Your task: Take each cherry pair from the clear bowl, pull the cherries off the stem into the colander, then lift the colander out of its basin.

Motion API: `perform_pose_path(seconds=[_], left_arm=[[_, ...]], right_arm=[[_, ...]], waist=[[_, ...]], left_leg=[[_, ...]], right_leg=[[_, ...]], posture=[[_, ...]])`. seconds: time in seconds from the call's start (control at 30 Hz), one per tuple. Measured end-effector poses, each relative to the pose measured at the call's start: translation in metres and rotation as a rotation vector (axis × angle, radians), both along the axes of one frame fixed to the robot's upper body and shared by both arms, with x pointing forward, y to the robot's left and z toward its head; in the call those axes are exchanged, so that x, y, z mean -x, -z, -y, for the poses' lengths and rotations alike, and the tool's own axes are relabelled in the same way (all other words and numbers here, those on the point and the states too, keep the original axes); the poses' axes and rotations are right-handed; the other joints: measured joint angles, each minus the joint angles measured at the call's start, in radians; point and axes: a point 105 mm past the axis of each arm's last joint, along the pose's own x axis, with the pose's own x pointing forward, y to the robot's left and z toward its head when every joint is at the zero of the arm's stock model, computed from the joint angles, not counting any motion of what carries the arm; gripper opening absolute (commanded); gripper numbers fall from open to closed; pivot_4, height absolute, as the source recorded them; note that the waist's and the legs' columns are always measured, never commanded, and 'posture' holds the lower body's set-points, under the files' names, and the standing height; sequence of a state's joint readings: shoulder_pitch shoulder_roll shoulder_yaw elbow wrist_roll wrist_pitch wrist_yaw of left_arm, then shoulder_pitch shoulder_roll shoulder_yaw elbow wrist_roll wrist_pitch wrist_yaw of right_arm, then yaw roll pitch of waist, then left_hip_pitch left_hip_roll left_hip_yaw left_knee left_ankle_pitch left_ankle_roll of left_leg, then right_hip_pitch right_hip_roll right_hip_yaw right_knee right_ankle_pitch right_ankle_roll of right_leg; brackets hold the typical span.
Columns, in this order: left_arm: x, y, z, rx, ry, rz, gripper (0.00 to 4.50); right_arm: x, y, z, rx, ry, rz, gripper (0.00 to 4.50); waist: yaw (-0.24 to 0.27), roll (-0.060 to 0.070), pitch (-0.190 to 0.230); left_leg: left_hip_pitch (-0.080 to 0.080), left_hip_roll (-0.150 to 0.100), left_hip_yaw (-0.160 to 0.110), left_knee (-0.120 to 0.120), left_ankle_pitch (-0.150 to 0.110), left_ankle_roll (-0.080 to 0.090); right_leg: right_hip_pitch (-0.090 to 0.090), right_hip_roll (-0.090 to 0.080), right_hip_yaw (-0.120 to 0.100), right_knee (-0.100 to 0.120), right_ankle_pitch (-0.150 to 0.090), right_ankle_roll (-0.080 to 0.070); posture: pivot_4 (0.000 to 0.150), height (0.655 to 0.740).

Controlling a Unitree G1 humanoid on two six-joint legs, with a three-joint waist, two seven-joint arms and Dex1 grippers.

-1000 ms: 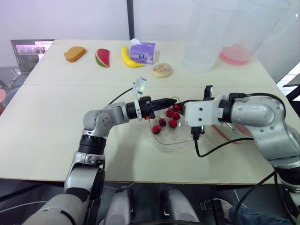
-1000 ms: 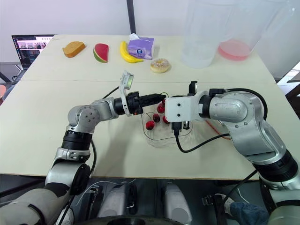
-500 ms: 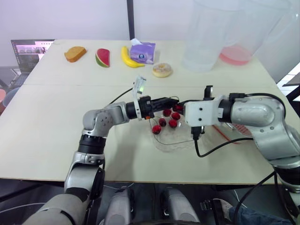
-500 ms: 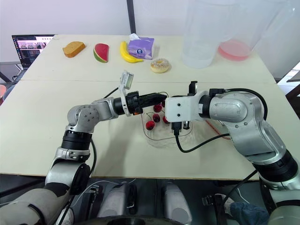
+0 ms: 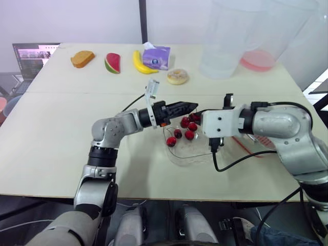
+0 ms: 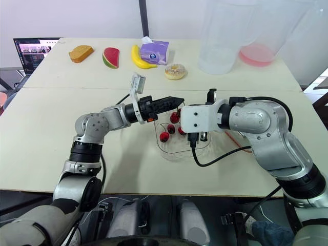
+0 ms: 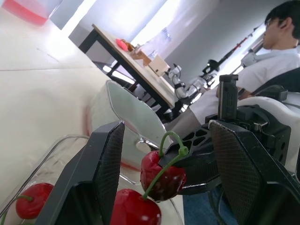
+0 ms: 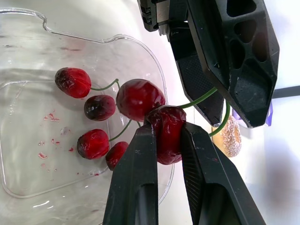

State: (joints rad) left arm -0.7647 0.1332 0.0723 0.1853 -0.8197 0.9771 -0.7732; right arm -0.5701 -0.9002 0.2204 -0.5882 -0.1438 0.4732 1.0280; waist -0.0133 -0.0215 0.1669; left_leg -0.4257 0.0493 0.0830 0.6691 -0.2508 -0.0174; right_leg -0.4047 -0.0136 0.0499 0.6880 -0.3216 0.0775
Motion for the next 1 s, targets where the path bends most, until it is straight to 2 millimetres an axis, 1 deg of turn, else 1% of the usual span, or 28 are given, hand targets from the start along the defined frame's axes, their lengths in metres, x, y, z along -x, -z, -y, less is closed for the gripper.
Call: perform_pose_path(seconds=[0.03,0.17,0.2,0.67,0.73,0.77,0.8,0.83,0.9,1.0], left_arm=[[0.0,0.0,0.0,0.0,0.0,0.0,2.21],[0.001,0.001,0.001,-0.006,0.008,-0.008,0.24],[0.001,0.002,0.001,-0.007,0.01,-0.01,0.09],[0.001,0.001,0.0,-0.006,0.016,-0.006,0.09],[0.001,-0.004,-0.001,-0.008,0.025,0.014,0.0],[0.0,-0.006,-0.001,-0.008,0.026,0.023,0.0],[0.0,-0.008,-0.001,-0.008,0.025,0.031,0.0],[-0.001,-0.01,-0.001,-0.009,0.025,0.041,0.0],[-0.004,-0.013,-0.003,-0.026,0.022,0.061,0.0],[-0.011,-0.018,-0.016,-0.068,-0.001,0.112,0.0]], right_arm=[[0.0,0.0,0.0,0.0,0.0,0.0,0.38],[0.0,0.0,0.0,0.0,0.001,0.0,0.38],[0.0,0.0,0.0,0.0,0.001,-0.001,0.38],[0.001,-0.001,-0.002,-0.016,0.006,-0.004,0.38],[0.001,-0.001,-0.004,-0.037,0.011,-0.005,1.28],[0.001,-0.002,-0.004,-0.042,0.012,-0.003,1.56],[0.001,-0.002,-0.004,-0.046,0.015,-0.007,2.05],[0.001,-0.002,-0.004,-0.051,0.021,-0.016,2.45],[0.003,-0.003,-0.003,-0.081,0.029,-0.046,2.45],[0.008,-0.017,-0.001,-0.194,0.047,-0.11,2.45]], waist=[[0.0,0.0,0.0],[0.0,0.0,0.0],[0.0,0.0,0.0],[0.0,0.0,0.0],[0.0,0.0,0.0],[0.0,0.0,0.0],[0.0,0.0,0.0],[0.0,0.0,0.0],[0.0,0.0,0.0],[-0.001,0.0,0.0]], left_leg=[[0.0,0.0,0.0,0.0,0.0,0.0],[0.0,0.0,0.0,0.0,0.0,0.0],[0.0,0.0,0.0,0.0,0.0,0.0],[0.0,0.0,0.0,0.0,0.0,0.0],[0.0,0.0,0.0,0.0,0.0,0.0],[0.0,0.0,0.0,0.0,0.0,0.0],[0.0,0.0,0.0,0.0,0.0,0.0],[0.0,0.0,0.0,0.0,0.0,0.0],[0.0,0.0,0.0,0.0,0.0,0.0],[0.0,0.0,0.0,0.0,0.0,0.0]], right_leg=[[0.0,0.0,0.0,0.0,0.0,0.0],[0.0,0.0,0.0,0.0,0.0,0.0],[0.0,0.0,0.0,0.0,0.0,0.0],[0.0,0.0,0.0,0.0,0.0,0.0],[0.0,0.0,0.0,0.0,0.0,0.0],[0.0,0.0,0.0,0.0,0.0,0.0],[0.0,0.0,0.0,0.0,0.0,0.0],[0.0,0.0,0.0,0.0,0.0,0.0],[0.0,0.0,0.0,0.0,0.0,0.0],[0.0,0.0,0.0,0.0,0.0,0.0]], posture=[[0.15,0.74],[0.15,0.74],[0.15,0.74],[0.15,0.74],[0.15,0.74],[0.15,0.74],[0.15,0.74],[0.15,0.74],[0.15,0.74],[0.15,0.74]])
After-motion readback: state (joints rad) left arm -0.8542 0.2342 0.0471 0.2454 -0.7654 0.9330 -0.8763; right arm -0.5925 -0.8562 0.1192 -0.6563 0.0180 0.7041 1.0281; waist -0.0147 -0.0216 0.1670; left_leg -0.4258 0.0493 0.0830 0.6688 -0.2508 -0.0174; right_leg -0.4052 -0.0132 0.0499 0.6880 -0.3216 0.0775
